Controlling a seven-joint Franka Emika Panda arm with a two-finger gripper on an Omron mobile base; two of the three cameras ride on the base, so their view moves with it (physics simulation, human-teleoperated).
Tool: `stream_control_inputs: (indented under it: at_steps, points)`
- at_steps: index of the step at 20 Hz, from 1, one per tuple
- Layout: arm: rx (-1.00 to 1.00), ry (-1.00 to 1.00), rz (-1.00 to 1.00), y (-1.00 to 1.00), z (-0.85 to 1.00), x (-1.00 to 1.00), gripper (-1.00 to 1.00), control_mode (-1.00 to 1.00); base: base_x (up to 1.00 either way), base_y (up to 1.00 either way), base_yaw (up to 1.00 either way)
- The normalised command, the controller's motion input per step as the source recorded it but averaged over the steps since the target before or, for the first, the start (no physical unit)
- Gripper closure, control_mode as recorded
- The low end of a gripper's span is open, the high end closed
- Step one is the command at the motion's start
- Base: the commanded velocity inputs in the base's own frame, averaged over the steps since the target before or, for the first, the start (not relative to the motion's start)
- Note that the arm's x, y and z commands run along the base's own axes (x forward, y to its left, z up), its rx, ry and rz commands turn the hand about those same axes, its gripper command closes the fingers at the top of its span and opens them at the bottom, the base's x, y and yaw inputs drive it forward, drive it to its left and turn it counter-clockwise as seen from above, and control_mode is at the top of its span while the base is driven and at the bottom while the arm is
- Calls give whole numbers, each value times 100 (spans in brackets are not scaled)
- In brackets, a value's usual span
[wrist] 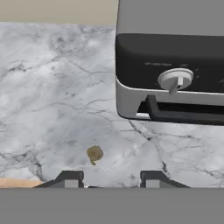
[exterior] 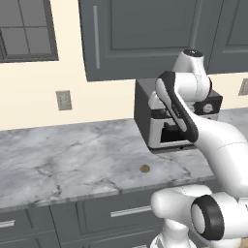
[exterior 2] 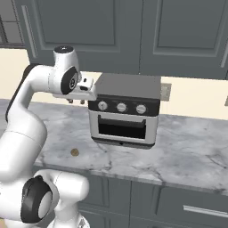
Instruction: Place the garlic in the correct fridge rack based on whether it is a fruit or vegetable. Finally, close the fridge door.
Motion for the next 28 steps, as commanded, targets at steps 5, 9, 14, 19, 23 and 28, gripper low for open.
stream_control_inputs:
  at_steps: [5,9,14,19,23,28]
  points:
    - [0,-4,0,21,-14,-29,-100,-100,0,0,0]
    - [-6,15,10,67,-89,-31,-100,-100,0,0,0]
    - [-13,12,0,70,-99,0,-100,-100,0,0,0]
    - [-9,1,0,17,-81,0,-100,-100,0,0,0]
    - [0,2,0,-10,-61,5,-100,-100,0,0,0]
    - [0,9,0,-12,-42,25,-100,-100,0,0,0]
